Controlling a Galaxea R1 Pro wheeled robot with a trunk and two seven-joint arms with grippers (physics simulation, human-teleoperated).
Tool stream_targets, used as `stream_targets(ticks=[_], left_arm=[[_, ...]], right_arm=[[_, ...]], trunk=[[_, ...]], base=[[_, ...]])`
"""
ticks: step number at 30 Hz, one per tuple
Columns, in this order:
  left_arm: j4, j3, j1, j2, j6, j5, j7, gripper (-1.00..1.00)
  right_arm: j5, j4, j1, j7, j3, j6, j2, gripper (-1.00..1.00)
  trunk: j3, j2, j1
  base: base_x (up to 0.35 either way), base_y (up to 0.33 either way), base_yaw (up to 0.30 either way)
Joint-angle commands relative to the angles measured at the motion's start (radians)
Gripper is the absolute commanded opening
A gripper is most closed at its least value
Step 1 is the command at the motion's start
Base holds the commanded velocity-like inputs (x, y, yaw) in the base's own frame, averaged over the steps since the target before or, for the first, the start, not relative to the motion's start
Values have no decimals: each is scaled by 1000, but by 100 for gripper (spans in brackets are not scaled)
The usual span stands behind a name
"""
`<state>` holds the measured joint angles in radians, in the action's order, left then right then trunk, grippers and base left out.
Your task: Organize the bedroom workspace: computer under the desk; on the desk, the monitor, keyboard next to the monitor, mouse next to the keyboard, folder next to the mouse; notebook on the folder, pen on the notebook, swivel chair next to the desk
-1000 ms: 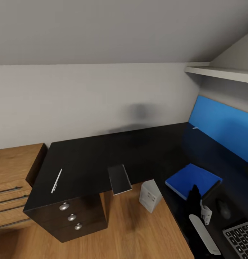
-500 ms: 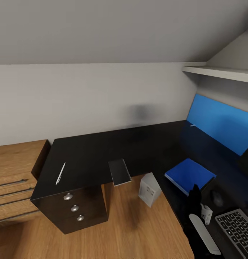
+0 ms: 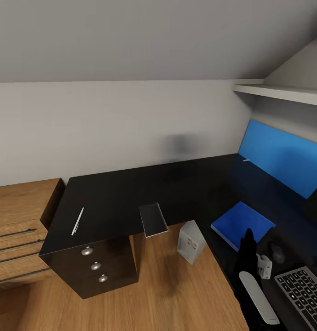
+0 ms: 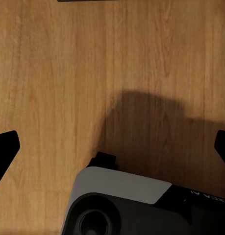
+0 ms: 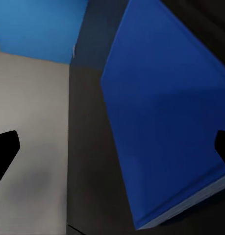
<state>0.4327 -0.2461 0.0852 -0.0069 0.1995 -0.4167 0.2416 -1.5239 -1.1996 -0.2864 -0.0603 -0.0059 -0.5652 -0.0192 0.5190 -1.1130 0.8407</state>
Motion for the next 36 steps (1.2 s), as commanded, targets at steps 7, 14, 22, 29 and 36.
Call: stream_targets(ticks=[7, 14, 22, 29, 36], left_arm=[[0, -9, 1, 1, 5, -8, 7, 100], [0, -9, 1, 1, 5, -8, 7, 100], [0, -9, 1, 1, 5, -8, 7, 100], [0, -9, 1, 1, 5, -8, 7, 100], [0, -9, 1, 1, 5, -8, 7, 100]], right_arm=[[19, -5, 0, -4, 2, -6, 1, 100], [41, -15, 0, -4, 5, -7, 1, 100], [75, -58, 4, -5, 9, -4, 1, 100], [81, -64, 6, -7, 130, 6, -5, 100], [81, -60, 6, -16, 211, 34, -6, 100]], trunk=[[1, -1, 0], [1, -1, 0], [1, -1, 0], [1, -1, 0], [1, -1, 0]], base=[[0, 0, 0], [0, 0, 0], [0, 0, 0], [0, 0, 0], [0, 0, 0]])
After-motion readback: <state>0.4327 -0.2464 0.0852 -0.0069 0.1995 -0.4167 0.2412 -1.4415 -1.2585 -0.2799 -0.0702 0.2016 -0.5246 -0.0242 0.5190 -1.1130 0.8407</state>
